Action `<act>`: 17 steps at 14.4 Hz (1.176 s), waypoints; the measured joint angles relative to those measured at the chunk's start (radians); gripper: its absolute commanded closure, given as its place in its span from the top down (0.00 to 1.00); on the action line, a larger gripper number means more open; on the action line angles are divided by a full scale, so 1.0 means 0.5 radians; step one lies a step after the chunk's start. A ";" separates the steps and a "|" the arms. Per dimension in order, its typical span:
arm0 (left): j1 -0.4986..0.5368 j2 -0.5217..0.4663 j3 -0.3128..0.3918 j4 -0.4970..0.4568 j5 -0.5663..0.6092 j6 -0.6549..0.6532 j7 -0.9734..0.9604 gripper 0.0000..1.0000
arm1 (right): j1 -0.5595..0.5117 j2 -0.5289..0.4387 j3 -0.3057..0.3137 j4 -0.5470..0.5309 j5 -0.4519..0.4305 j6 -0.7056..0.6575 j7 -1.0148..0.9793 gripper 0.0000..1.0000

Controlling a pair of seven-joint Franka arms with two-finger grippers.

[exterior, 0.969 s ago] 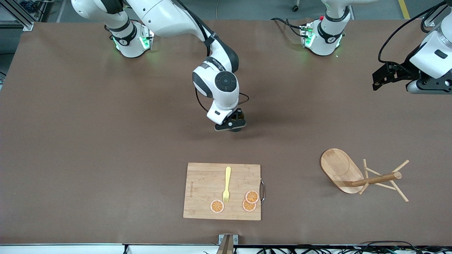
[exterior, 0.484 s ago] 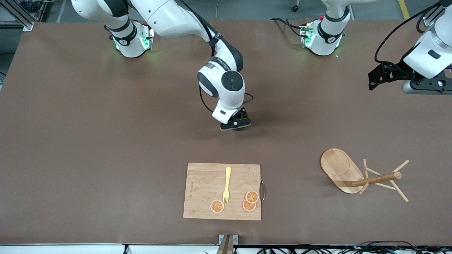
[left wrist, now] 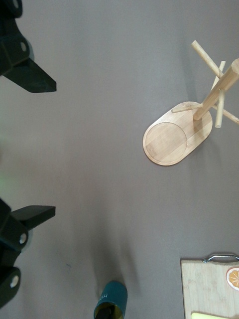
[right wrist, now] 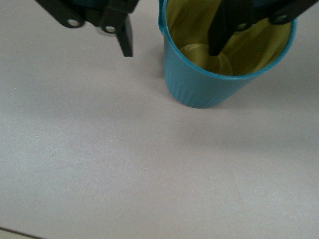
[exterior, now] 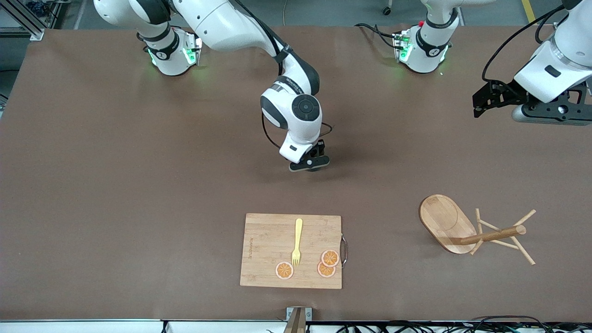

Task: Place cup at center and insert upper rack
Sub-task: 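Release the mug and withdraw the right gripper while the left gripper approaches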

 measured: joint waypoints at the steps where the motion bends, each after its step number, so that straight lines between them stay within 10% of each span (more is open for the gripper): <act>1: 0.000 0.000 0.000 0.000 0.000 0.000 0.000 1.00 | 0.000 0.000 -0.003 0.034 0.001 -0.042 0.000 1.00; 11: -0.010 0.001 -0.031 0.000 0.000 0.003 -0.027 1.00 | -0.355 -0.265 -0.058 0.200 0.006 -0.640 -0.289 1.00; 17: -0.032 0.098 -0.429 -0.001 0.000 0.094 -0.688 1.00 | -0.905 -0.784 -0.078 -0.178 0.000 -0.824 -0.873 1.00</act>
